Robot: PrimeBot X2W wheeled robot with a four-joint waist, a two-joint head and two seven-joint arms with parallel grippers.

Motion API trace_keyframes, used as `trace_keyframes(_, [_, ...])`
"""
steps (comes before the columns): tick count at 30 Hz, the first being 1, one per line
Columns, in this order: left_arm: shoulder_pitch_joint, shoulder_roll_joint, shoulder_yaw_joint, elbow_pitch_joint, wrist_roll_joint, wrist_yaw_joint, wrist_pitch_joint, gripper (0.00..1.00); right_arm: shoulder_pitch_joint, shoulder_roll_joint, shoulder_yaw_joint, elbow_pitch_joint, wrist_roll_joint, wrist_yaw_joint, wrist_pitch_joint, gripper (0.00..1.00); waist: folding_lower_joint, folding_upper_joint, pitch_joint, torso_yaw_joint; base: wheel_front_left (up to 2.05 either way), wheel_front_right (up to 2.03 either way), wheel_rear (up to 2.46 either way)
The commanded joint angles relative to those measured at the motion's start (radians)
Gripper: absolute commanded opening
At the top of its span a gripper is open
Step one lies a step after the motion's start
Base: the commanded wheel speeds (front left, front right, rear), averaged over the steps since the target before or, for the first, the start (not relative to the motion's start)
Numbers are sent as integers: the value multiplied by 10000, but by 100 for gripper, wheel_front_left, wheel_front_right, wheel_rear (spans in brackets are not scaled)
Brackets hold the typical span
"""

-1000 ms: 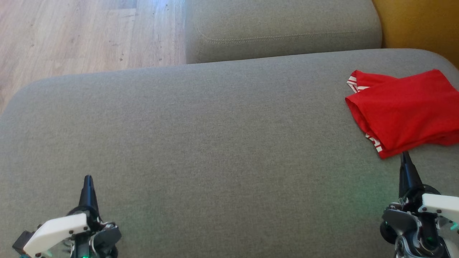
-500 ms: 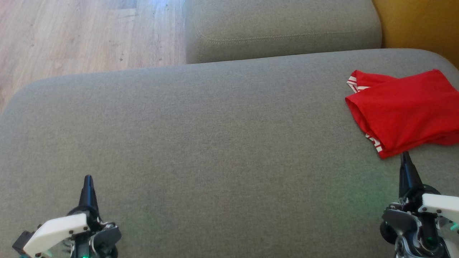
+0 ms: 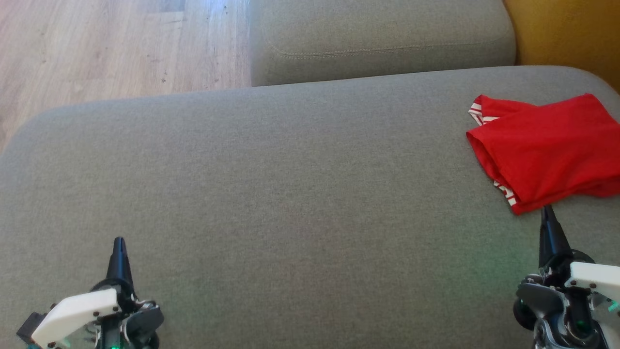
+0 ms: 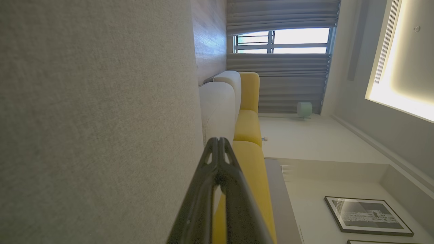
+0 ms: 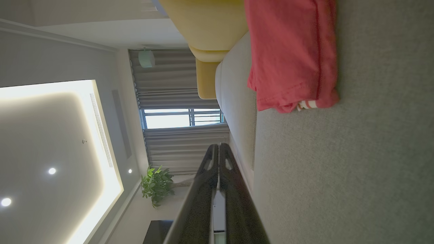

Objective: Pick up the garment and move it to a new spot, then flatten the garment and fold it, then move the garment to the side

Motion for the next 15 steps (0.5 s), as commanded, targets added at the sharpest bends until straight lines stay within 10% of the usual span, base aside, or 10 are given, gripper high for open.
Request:
trace_keyframes(1, [-511,41,411,-285,99,-67,39,0,-506,-41,205,-368,-33,-7,61,0,0,0,0,0,0,0,0])
trace_keyframes(15, [-510,41,408,-286,98,-67,37,0,-506,-41,206,-368,-33,-7,61,0,0,0,0,0,0,0,0])
